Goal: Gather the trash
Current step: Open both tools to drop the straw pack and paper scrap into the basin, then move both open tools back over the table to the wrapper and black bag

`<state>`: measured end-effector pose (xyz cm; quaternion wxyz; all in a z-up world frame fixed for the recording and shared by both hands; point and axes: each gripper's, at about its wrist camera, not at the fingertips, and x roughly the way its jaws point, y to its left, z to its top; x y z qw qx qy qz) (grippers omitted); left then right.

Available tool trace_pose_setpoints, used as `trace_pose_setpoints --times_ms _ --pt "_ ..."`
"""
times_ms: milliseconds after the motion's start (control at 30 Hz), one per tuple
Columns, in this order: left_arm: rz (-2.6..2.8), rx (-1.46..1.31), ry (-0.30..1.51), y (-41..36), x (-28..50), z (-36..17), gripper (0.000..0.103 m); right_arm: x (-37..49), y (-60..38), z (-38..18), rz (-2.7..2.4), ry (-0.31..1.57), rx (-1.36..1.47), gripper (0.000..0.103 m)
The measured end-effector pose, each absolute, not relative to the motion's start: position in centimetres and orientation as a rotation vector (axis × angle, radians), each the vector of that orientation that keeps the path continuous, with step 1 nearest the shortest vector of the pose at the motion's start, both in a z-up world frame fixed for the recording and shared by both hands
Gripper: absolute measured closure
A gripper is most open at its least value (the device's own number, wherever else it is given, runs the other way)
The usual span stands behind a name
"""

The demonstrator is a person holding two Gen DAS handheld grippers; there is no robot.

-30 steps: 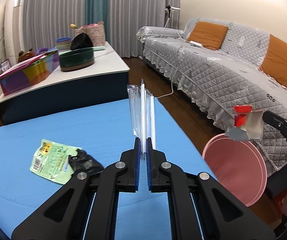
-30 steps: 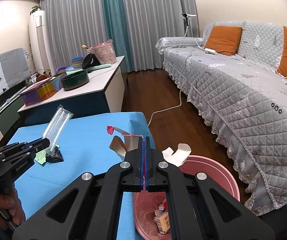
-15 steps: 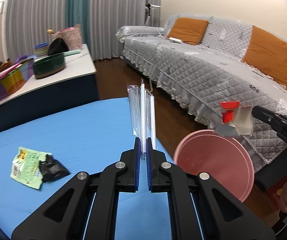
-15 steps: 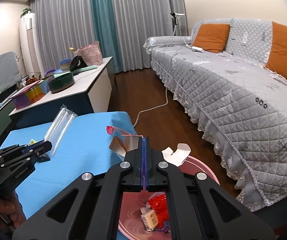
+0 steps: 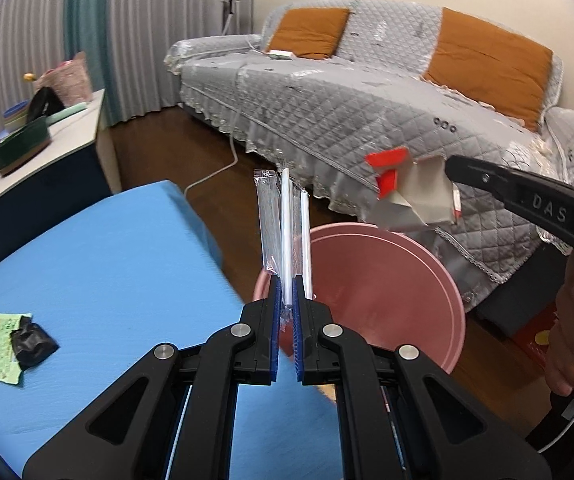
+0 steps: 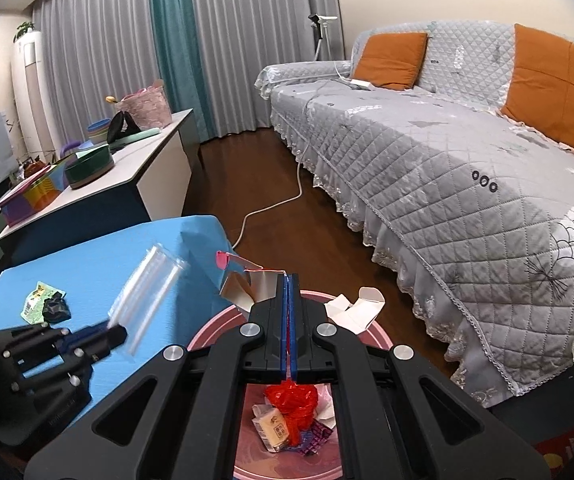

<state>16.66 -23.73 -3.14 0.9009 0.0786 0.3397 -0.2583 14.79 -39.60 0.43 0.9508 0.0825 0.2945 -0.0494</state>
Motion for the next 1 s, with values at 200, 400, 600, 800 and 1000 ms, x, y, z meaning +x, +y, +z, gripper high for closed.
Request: trace_pose_setpoints --times_ms 200,400,600,800,1000 --pt "-0.596 0.146 0.737 -24.4 16.8 -3.5 0.074 14.7 -40.8 -0.1 -0.118 0.630 0.201 0.089" --pt "-0.570 0.131 0.721 -23.3 16.8 -3.0 0.073 14.5 -41.5 -0.3 -0.142 0.632 0.239 0.068" --pt "-0.513 0.108 0.702 -21.2 17.1 -2.2 0.073 15.1 -40.0 0.2 -0.122 0.623 0.235 0.068" --pt "-0.449 0.070 0.687 -17.8 17.7 -1.5 0.073 16.0 -37.3 0.6 -0.081 0.616 0.220 0.068" --pt "-0.376 0.025 0.676 -13.7 18.2 -0.8 0.073 17.2 -33.9 1.0 -0.030 0.614 0.203 0.068"
